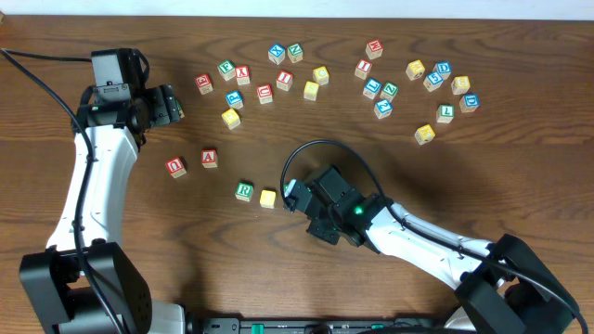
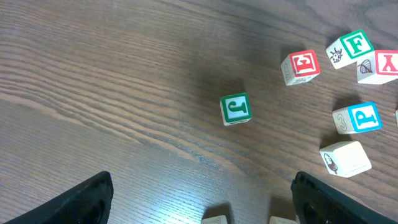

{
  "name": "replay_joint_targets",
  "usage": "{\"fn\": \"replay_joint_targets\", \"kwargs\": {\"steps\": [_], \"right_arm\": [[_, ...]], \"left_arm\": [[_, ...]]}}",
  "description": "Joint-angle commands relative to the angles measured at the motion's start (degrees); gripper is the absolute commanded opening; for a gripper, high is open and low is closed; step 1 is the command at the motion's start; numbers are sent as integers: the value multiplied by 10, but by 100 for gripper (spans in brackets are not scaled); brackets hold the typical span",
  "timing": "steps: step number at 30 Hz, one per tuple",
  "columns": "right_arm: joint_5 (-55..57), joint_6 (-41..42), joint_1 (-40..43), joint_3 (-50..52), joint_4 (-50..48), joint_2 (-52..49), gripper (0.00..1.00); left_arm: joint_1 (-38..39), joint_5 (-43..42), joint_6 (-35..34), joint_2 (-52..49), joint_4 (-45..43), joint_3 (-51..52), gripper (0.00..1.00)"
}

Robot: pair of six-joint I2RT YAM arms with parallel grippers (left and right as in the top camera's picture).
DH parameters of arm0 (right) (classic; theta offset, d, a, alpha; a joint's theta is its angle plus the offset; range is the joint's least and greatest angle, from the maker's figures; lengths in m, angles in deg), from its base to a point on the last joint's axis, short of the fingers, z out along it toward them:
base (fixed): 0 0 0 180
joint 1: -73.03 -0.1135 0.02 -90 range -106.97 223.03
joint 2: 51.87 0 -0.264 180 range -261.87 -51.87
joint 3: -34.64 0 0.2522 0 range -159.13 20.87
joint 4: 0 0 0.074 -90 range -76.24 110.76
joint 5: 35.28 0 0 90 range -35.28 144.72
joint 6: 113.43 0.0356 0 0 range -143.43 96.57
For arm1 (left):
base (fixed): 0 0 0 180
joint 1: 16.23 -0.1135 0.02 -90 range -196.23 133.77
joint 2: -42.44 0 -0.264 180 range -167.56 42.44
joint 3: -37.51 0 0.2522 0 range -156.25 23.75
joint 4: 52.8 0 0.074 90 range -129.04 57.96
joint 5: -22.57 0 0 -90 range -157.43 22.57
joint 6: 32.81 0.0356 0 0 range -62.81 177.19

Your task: Spell out ROBOT

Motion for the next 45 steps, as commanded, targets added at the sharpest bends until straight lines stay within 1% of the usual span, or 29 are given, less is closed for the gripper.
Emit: {"fn": "replay_joint_targets", "kwargs": {"steps": [1,10,17,24,45], "right_arm": [[-5,24,1,4,-10,3,1],[-4,58,1,4,-27,-6,1],[4,60,2,4,-45,-30,1],[11,62,5,4,-69,-30,1],[6,62,26,4,-73,-30,1]], "left_arm": [[-2,7,-3,13,-1,3,90],[-2,7,-3,13,-1,3,90],[-2,7,-3,13,-1,3,90],[-2,7,-3,13,-1,3,90],[-2,7,-3,13,-3,3,90]]}}
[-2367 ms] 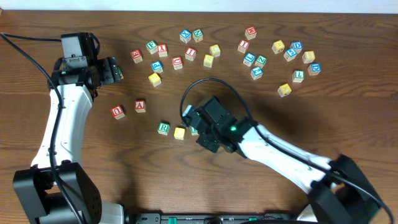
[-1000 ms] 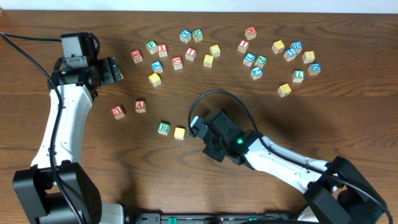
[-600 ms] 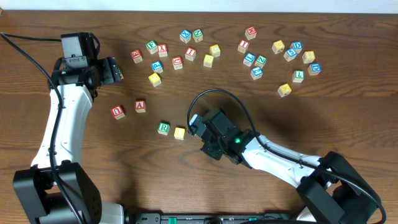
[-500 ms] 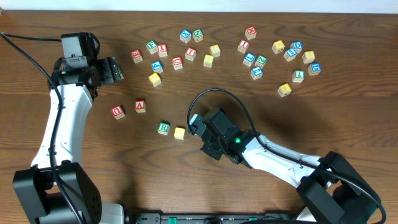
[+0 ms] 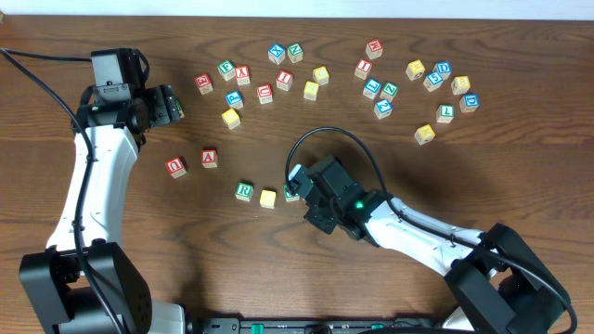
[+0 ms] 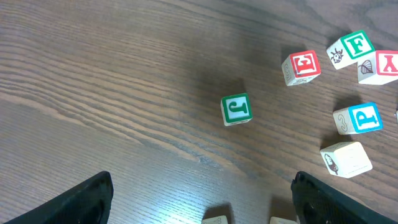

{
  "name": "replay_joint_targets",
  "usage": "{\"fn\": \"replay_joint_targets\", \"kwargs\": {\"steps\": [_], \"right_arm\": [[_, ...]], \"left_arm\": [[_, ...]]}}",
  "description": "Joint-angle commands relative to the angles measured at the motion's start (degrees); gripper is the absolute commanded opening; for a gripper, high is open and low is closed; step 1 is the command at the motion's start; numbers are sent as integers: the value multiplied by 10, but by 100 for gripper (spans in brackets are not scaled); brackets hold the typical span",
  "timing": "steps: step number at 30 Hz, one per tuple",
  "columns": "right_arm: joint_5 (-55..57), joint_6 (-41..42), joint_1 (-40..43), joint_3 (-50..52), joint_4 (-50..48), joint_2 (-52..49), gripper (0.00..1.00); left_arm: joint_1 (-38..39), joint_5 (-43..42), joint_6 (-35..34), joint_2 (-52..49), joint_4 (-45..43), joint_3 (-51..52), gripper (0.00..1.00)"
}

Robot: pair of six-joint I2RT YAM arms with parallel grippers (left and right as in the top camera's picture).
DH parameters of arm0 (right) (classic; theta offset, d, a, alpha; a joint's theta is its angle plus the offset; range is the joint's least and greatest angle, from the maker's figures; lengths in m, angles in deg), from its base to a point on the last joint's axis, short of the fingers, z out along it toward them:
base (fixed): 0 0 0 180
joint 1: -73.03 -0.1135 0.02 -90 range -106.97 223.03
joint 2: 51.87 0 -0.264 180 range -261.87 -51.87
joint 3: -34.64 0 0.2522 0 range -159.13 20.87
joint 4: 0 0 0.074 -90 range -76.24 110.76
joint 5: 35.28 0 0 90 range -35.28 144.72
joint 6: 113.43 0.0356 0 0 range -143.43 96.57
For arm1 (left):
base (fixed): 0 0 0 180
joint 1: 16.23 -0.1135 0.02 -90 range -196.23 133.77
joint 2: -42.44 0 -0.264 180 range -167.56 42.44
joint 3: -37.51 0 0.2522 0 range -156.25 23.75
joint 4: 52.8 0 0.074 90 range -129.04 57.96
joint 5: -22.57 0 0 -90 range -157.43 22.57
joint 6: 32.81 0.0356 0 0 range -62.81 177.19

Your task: Spell out ROBOT

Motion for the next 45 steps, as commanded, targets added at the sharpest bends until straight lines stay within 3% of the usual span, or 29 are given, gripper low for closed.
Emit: {"fn": "replay_joint_targets", "kwargs": {"steps": [1,7,14,18,25,45], "right_arm": [[-4,7,0,4,-5,-3,1],[-4,15,0,-22,-4,21,1],[1,0,21,-66,77,80,1],[1,-29,68,-59,131,70,1],[-21,-42,132,-42,135,8,1],[-84,-49,110,-43,231,28,1]], "left_arm": [[-2,6,-3,13,-3,3,90],[-2,6,-3,13,-2,3,91],[-2,6,-3,13,-2,3,90],[-2,6,-3,13,-2,3,90],[-2,6,-3,13,-3,3,90],[-2,5,-3,13,-3,3,90]]}}
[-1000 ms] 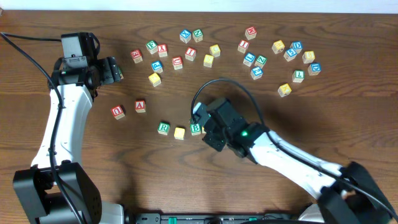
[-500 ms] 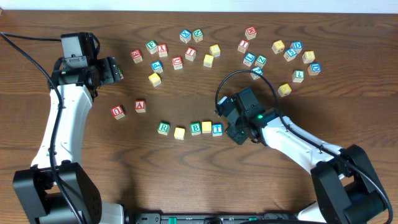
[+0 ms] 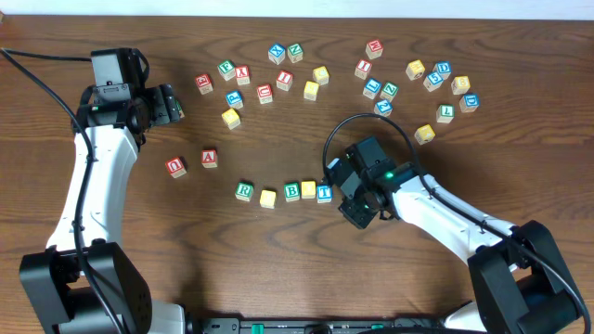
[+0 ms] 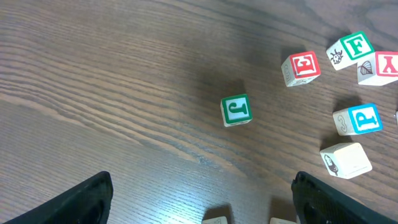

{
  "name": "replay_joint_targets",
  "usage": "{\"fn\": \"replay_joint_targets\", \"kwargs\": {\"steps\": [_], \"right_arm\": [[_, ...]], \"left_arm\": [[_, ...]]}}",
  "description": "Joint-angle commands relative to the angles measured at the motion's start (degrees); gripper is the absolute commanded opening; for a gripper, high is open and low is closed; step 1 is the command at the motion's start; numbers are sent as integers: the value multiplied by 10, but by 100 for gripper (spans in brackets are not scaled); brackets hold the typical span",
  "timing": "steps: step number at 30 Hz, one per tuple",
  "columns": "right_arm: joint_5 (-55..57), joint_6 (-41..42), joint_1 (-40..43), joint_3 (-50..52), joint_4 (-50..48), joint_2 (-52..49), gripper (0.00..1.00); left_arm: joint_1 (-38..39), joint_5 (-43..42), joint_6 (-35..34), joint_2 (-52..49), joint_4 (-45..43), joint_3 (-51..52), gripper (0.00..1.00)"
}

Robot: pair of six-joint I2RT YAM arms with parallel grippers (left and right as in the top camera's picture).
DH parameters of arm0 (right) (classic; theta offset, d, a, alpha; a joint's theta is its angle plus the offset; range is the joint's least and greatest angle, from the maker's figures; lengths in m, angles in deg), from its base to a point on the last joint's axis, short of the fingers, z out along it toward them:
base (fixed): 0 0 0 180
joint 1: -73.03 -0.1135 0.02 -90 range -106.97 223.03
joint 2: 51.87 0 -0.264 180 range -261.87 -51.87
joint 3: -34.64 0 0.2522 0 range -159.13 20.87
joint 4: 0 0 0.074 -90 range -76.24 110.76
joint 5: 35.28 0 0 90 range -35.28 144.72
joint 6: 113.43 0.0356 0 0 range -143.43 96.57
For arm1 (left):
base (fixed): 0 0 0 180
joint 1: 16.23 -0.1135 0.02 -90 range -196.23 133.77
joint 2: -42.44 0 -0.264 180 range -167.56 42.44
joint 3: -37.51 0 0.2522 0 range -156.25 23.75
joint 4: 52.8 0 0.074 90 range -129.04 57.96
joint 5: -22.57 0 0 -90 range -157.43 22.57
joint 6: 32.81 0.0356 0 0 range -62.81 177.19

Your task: Spell out ROBOT

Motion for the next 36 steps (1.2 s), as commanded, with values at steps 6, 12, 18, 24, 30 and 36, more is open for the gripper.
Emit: {"fn": "replay_joint_targets", "kwargs": {"steps": [6,12,18,24,30,36], "right_arm": [[-21,-7,-44,1,5,15,1],[-16,22,-57,1,-25,15,1],[-16,22,-57,1,-60,11,1],[-17,31,-58,1,-66,-4,1],[-17,35,-58,1,-89,-16,1],[-16,41,-58,1,-118,-17,1]], "left_arm": [[-2,5,-3,13,-1,3,90],[-2,5,-3,13,-1,3,90],[-2,6,-3,13,-1,3,90],[-2,6,-3,13,-1,3,90],[-2,5,-3,13,-1,3,90],[-2,6,-3,13,-1,3,90]]}}
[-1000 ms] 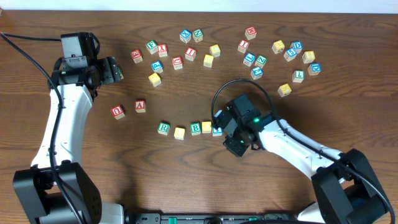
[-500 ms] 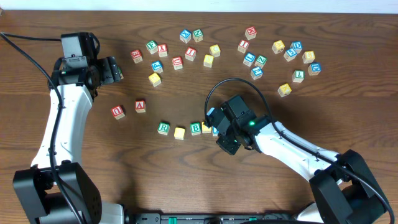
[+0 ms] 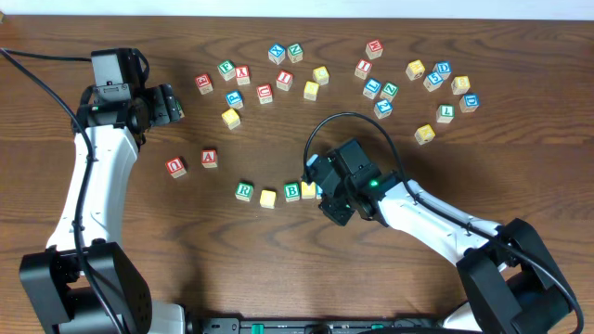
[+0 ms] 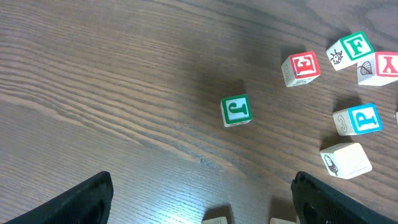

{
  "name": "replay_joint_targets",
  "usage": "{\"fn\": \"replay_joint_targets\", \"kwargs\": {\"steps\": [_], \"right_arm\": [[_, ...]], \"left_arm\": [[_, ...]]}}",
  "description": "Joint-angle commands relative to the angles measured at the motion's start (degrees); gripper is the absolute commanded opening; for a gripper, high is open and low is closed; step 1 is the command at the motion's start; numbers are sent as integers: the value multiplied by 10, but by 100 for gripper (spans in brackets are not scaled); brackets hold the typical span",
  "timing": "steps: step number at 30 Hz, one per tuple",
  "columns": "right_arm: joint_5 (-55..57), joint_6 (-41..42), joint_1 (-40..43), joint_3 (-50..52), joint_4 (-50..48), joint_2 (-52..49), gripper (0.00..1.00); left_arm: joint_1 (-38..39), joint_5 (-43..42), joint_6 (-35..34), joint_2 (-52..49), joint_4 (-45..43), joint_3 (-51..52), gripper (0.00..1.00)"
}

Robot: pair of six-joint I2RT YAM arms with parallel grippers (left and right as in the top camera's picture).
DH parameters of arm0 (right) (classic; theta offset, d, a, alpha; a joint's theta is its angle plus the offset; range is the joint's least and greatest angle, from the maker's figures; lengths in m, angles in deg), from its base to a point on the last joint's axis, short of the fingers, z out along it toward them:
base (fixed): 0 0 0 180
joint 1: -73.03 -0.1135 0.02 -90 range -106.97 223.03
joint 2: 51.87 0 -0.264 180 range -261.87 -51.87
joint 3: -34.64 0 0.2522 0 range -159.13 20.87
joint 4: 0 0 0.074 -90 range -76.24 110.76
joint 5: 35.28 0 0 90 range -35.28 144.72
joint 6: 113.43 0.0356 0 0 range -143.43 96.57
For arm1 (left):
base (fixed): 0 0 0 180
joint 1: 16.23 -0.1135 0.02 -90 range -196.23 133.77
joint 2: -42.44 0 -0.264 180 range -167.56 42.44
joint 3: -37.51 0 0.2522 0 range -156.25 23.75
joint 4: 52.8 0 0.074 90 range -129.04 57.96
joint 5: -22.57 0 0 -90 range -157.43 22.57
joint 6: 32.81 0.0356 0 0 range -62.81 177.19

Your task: Spell out ROBOT

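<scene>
A row of letter blocks lies at the table's front middle: green R (image 3: 243, 191), a yellow block (image 3: 268, 198), green B (image 3: 291, 191) and a second yellow block (image 3: 308, 189). My right gripper (image 3: 320, 186) sits over the row's right end, covering whatever lies there; its jaws are hidden from above. My left gripper (image 3: 174, 104) is at the far left, open and empty (image 4: 202, 208), with a green J block (image 4: 236, 110) ahead of it.
Many loose letter blocks are scattered along the back, among them red E (image 4: 301, 66), green F (image 4: 356, 46) and blue P (image 4: 359, 118). A red A (image 3: 210, 158) and another red block (image 3: 175, 167) lie left of the row. The right arm's cable (image 3: 325, 125) loops above the row.
My right gripper has moved left, from clear of the row to over its right end. The blue T block that showed there is now covered. The left arm has not moved.
First the row was only the green R and a yellow block, with my right gripper just to their right. Then the gripper was closer against them. Later the row read R, yellow, B, yellow, T with the gripper off to the right; now it covers the T end.
</scene>
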Motion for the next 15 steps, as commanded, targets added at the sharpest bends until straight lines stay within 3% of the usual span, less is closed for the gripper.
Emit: {"fn": "replay_joint_targets", "kwargs": {"steps": [1,15], "right_arm": [[-4,11,-7,1,-8,-4,1],[34,-4,-6,-6,2,26,1]], "left_arm": [[-2,5,-3,13,0,3,90],[-2,5,-3,13,0,3,90]]}}
